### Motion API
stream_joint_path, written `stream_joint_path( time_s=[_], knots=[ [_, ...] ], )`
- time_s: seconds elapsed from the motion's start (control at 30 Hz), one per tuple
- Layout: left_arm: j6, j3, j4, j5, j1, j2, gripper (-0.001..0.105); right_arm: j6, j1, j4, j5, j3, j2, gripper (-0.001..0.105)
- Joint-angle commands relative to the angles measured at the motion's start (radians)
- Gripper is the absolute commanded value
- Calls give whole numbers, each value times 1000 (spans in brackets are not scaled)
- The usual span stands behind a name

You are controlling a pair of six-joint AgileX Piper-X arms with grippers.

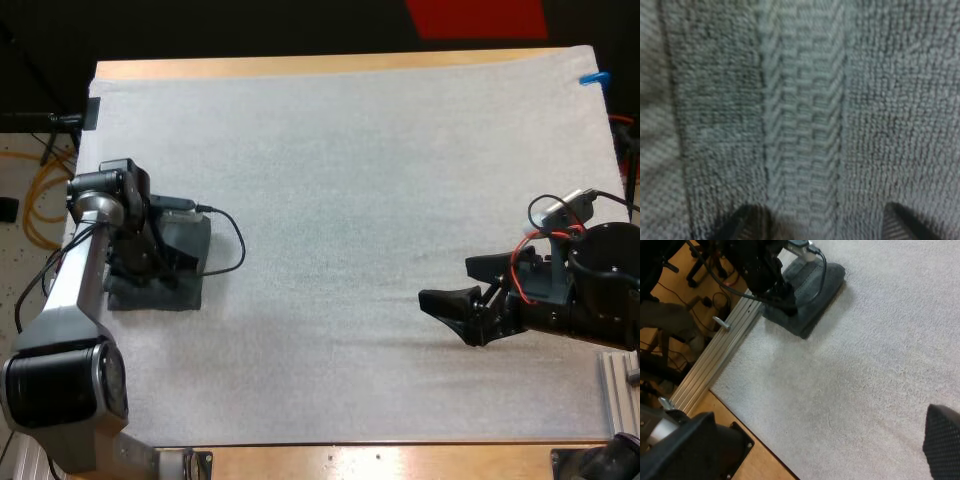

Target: Pick towel from pile fold and stack

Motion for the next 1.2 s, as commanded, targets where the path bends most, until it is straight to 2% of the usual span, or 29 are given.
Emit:
stream_joint_path(
  time_s=[0.0, 0.17, 0.27, 0.5, 0.6, 0.77, 1.03, 1.17],
  knots=[
    [-5, -22, 7, 0, 3, -29, 51, 0, -1, -9, -17, -4, -2, 80],
    [-5, -93, 6, 11, 3, -111, 51, 4, -1, -9, -15, -4, -2, 80],
    [-5, -107, -10, 57, 3, -179, 51, 45, -1, -9, -10, -4, -2, 80],
    [-7, -107, -101, 288, 3, -376, 51, 65, -1, -15, 30, -4, 57, 80],
    [-31, -107, -139, 376, 3, -448, 51, 31, -1, -39, 45, -4, 122, 80],
    [-51, -107, -152, 383, 3, -535, 51, -47, -41, -94, 65, -4, 220, 80],
    [-48, -107, -143, 383, 3, -633, 51, -180, -289, -140, 66, -4, 306, 80],
    [-48, -107, -143, 383, 3, -664, 51, -200, -424, -139, 66, -4, 298, 80]
  ],
)
